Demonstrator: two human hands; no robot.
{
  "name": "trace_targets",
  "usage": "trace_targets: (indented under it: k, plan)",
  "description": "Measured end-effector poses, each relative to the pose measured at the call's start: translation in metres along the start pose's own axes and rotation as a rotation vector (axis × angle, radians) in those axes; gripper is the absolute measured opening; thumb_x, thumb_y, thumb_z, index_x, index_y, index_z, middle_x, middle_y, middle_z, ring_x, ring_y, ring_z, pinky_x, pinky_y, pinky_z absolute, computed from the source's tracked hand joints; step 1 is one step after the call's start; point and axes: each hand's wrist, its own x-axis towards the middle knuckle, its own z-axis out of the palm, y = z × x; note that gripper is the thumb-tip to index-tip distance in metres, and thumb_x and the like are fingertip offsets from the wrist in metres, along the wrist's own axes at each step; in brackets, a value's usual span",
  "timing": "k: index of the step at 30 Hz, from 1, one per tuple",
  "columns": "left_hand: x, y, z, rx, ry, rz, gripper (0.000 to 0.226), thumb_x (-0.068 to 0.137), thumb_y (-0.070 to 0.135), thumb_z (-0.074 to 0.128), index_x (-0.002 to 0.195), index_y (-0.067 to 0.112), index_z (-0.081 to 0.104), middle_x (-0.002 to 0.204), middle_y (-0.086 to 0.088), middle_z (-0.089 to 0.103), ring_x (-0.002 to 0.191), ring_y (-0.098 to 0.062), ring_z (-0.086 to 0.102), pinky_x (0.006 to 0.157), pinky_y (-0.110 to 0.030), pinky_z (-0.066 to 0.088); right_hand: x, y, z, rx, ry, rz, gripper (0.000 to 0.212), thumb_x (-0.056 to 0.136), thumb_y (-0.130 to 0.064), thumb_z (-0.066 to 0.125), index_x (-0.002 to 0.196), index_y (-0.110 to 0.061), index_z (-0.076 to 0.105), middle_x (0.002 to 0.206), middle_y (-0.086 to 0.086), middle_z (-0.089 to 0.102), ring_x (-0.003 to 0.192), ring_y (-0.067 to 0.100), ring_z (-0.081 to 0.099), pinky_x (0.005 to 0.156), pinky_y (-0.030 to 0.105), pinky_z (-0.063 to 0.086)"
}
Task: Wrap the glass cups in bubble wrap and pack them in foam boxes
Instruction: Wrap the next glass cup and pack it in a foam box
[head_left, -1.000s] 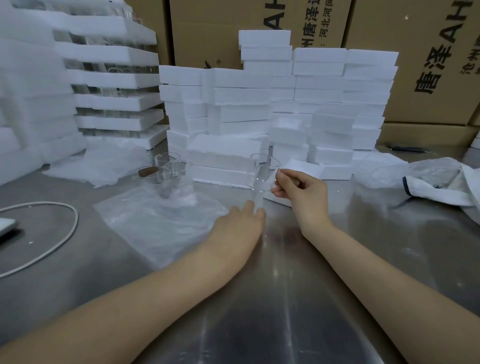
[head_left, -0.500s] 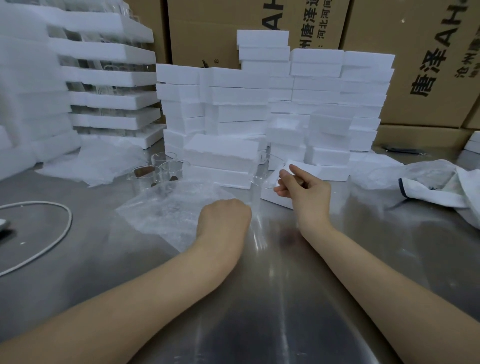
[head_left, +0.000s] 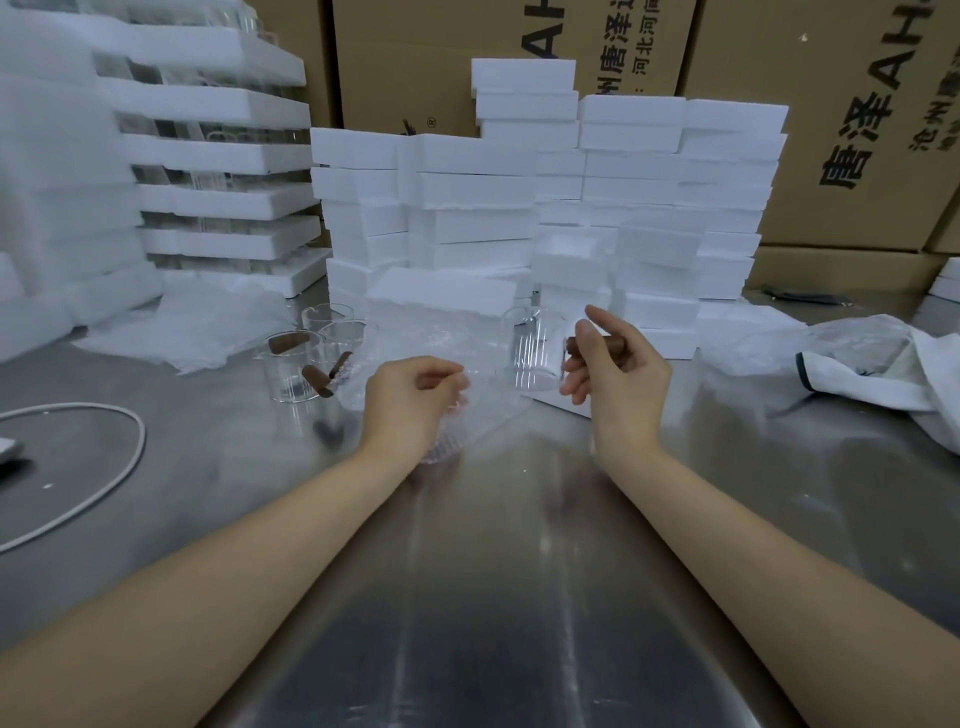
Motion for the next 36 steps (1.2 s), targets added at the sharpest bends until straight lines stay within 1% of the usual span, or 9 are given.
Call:
trace_targets:
  k: [3,11,16,19,22,27,29,31,36]
  plan:
    - [-0.003,0.004,0.001,0.035,0.057,0.066,0.015,0.086,0.007,0.068,0.077,0.017,0.074,0.066,0.007,0.069,0.048,-0.003,0.057,0.051,-0.015,0.048,-0.004,-0.003,0.005,0.044,-0.033,0.018,0.012,0.087,-0.009,0.067,0.081,-0.020,0.069,0.054,-0.001,0.060,0.044,0.014,0.053,0.041,0.020,0.042]
    - [-0.013,0.018,0.000,0.002,0.148,0.244,0.020,0.086,0.013,0.069,0.080,0.032,0.070,0.080,0.017,0.069,0.071,-0.007,0.062,0.073,-0.018,0.051,-0.011,0.007,0.006,-0.297,-0.269,0.019,0.024,0.082,-0.019,0.074,0.066,-0.012,0.058,0.055,0.002,0.064,0.041,0.014,0.051,0.039,0.021,0.038]
    - [-0.022,0.018,0.004,0.112,0.036,0.447,0.015,0.085,0.011,0.070,0.091,0.025,0.073,0.087,0.014,0.069,0.072,-0.001,0.059,0.065,-0.014,0.043,-0.014,0.008,0.015,-0.252,-0.256,0.274,0.030,0.082,-0.019,0.076,0.073,-0.006,0.050,0.062,0.013,0.068,0.054,0.022,0.068,0.056,0.026,0.056]
    - [-0.029,0.018,0.009,0.213,-0.044,0.592,0.015,0.085,0.006,0.068,0.095,0.016,0.075,0.090,0.014,0.068,0.082,0.000,0.061,0.076,-0.016,0.044,-0.020,0.010,0.022,0.060,-0.316,0.539,0.023,0.090,-0.005,0.061,0.068,-0.003,0.061,0.074,0.010,0.070,0.070,0.015,0.071,0.067,0.021,0.057]
    - [-0.037,0.020,0.017,0.292,-0.054,0.716,0.017,0.083,0.004,0.068,0.095,0.013,0.076,0.094,0.009,0.069,0.090,-0.012,0.063,0.083,-0.035,0.050,-0.030,0.010,0.034,0.313,-0.405,0.712,0.031,0.096,0.002,0.038,0.083,-0.005,0.065,0.074,0.004,0.067,0.068,0.008,0.068,0.065,0.017,0.054]
    - [-0.041,0.023,0.020,0.294,-0.055,0.747,0.023,0.083,0.003,0.064,0.101,0.013,0.074,0.101,0.009,0.065,0.098,-0.007,0.059,0.090,-0.027,0.046,-0.032,0.004,0.040,0.640,-0.412,0.801,0.030,0.103,-0.011,0.035,0.129,-0.009,0.050,0.090,0.005,0.060,0.093,0.012,0.059,0.096,0.025,0.045]
    - [-0.039,0.021,0.020,0.403,0.007,0.765,0.029,0.084,0.005,0.062,0.110,0.016,0.070,0.112,0.006,0.058,0.107,-0.010,0.051,0.097,-0.025,0.039,-0.028,0.001,0.036,0.602,-0.463,0.770,0.035,0.100,0.000,0.033,0.131,-0.005,0.049,0.101,0.013,0.052,0.101,0.020,0.051,0.106,0.033,0.037]
    - [-0.036,0.018,0.019,0.484,0.085,0.694,0.035,0.084,0.014,0.062,0.117,0.024,0.063,0.114,0.010,0.044,0.109,-0.006,0.040,0.099,-0.021,0.030,-0.025,-0.002,0.033,0.583,-0.491,0.755,0.037,0.097,0.005,0.033,0.131,-0.002,0.047,0.097,0.015,0.050,0.091,0.020,0.052,0.100,0.035,0.040]
    - [-0.031,0.019,0.010,0.301,-0.041,0.598,0.009,0.093,0.011,0.058,0.093,0.018,0.065,0.094,0.007,0.053,0.089,0.000,0.054,0.081,-0.010,0.038,-0.019,0.004,0.028,0.569,-0.468,0.678,0.026,0.098,0.001,0.039,0.119,-0.010,0.048,0.095,0.013,0.071,0.095,0.022,0.070,0.090,0.032,0.051]
